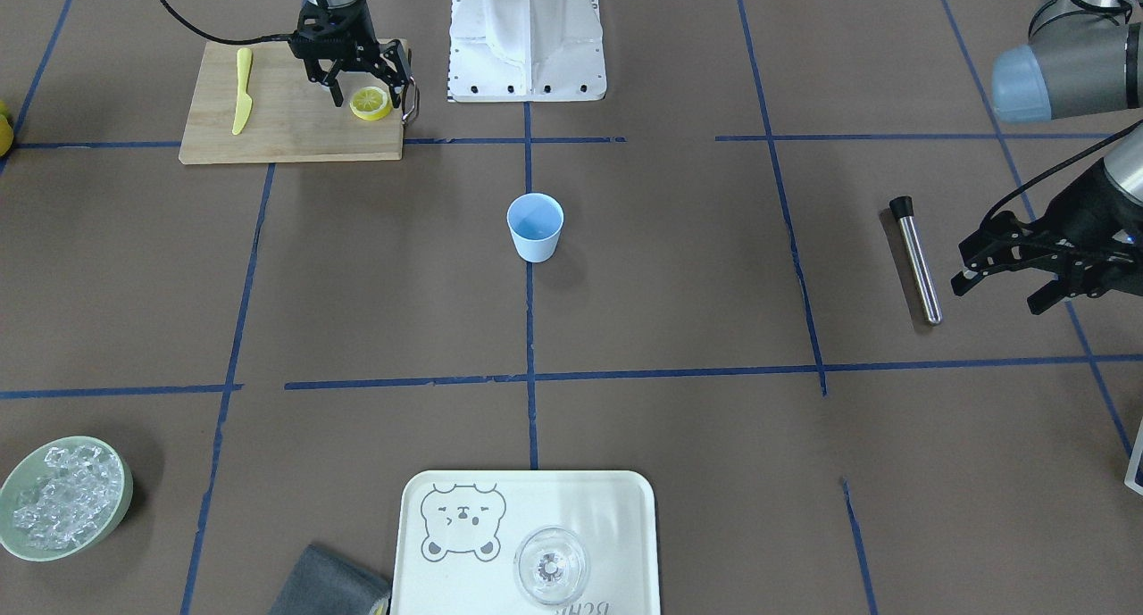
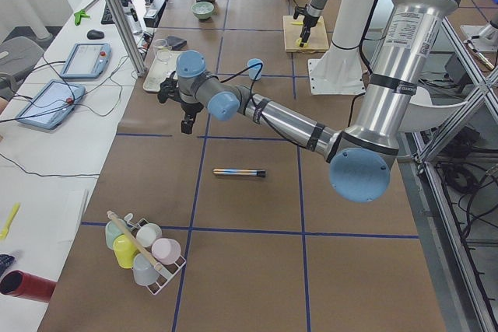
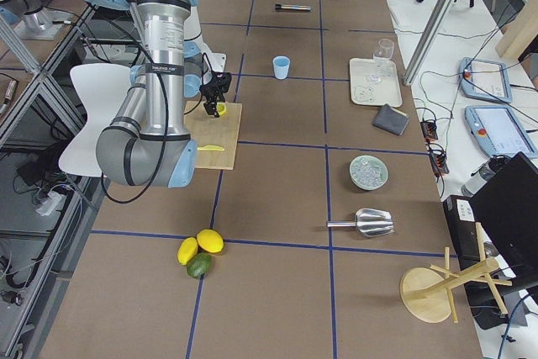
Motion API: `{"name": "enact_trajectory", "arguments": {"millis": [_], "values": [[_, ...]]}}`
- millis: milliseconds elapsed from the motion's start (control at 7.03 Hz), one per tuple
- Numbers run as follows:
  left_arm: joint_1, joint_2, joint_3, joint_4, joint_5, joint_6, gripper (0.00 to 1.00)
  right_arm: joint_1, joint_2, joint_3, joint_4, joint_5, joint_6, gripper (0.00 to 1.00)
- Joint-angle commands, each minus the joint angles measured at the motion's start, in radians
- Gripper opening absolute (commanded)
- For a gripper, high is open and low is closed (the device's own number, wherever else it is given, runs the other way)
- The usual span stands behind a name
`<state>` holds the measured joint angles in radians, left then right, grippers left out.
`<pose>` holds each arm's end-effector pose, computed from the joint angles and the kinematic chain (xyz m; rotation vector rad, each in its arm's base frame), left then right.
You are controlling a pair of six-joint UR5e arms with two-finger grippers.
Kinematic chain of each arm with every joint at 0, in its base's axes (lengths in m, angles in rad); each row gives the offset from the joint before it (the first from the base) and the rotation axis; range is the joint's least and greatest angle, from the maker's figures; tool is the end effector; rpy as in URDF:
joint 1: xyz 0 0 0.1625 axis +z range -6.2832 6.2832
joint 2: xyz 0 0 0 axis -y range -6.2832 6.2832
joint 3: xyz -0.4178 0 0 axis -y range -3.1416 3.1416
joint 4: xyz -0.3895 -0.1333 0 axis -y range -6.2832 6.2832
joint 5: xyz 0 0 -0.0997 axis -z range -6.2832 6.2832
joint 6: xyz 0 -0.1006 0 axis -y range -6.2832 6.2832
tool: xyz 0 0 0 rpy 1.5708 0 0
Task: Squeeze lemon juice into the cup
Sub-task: 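Close the right gripper on the lemon slice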
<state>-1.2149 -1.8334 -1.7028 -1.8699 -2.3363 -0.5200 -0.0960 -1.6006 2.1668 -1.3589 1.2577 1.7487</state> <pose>0.1463 -0.5762 0.4083 0.2848 0.9417 0.1147 -0.4681 -0.1200 0.3694 0.1892 -0.8058 0.1990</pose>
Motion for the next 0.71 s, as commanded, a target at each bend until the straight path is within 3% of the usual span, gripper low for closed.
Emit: {"name": "enact_trajectory", "arguments": {"millis": [0, 285, 569], "values": [[0.000, 0.000, 0.000, 0.000, 0.000, 0.000, 1.00, 0.001, 0.004, 0.001, 0.000, 0.000, 0.000, 0.92], [0.000, -0.001, 0.000, 0.000, 0.000, 0.000, 1.00, 0.002, 0.005, 0.008, 0.000, 0.000, 0.000, 0.75], [0.000, -0.001, 0.000, 0.000, 0.000, -0.002, 1.00, 0.006, 0.005, 0.011, 0.000, 0.000, 0.000, 0.64]]}}
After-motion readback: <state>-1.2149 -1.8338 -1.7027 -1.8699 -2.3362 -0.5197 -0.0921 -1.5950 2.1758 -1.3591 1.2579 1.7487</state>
